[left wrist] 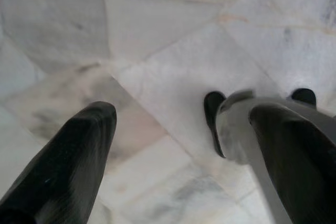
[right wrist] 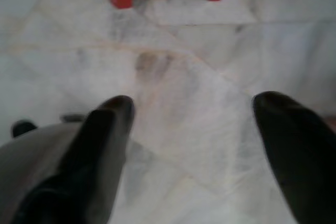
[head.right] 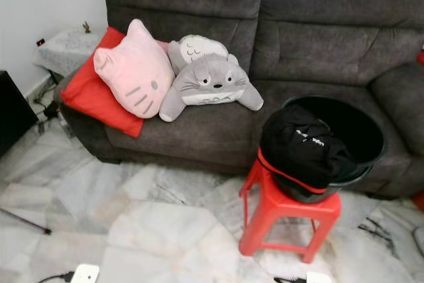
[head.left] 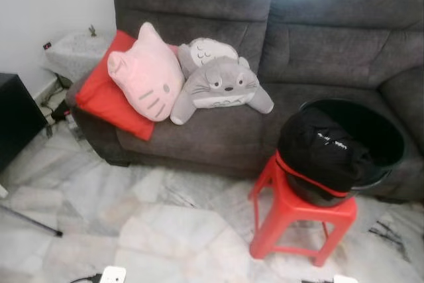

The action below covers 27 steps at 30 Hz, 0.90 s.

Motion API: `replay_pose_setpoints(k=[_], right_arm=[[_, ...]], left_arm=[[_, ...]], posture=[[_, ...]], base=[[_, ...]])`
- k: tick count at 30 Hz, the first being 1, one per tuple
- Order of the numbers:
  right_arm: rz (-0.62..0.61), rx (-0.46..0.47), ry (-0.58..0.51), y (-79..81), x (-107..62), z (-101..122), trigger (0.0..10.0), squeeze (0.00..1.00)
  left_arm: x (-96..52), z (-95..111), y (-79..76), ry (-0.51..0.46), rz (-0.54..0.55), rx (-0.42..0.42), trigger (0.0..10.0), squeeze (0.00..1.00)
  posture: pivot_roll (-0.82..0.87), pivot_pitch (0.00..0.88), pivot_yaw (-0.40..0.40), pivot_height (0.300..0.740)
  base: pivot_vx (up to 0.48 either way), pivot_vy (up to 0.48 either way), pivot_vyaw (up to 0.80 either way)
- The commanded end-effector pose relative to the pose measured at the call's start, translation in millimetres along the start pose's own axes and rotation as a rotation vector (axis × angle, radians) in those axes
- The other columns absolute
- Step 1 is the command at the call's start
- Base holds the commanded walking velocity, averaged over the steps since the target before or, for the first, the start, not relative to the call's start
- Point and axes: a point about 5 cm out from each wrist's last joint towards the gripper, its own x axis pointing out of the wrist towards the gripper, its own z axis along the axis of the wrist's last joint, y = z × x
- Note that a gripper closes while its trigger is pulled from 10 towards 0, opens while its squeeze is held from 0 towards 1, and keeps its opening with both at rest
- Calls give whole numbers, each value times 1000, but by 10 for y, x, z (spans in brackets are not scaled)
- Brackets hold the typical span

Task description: Hang hanger

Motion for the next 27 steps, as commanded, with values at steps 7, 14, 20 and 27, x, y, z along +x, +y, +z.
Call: replay_pose_setpoints(k=[7,14,20,27], right_arm=[[-5,9,1,-27,-3,-2,10000,0],[-1,13,1,-25,-3,-3,10000,0],[7,19,-4,-21,-3,0,10000,0],[9,-4,-1,-22,-2,6,10000,0]], left_arm=[[-6,-35,1,11,11,-8,10000,0],[-6,-37,0,13,11,-7,10000,0],[-6,-38,-1,14,11,-7,10000,0],[-6,-35,1,13,11,-6,10000,0]], posture=[[-29,0,-26,740],[-29,0,-26,740],[-29,0,-26,740],[-28,0,-28,740]], base=[[0,0,0],[0,0,0],[0,0,0],[0,0,0]])
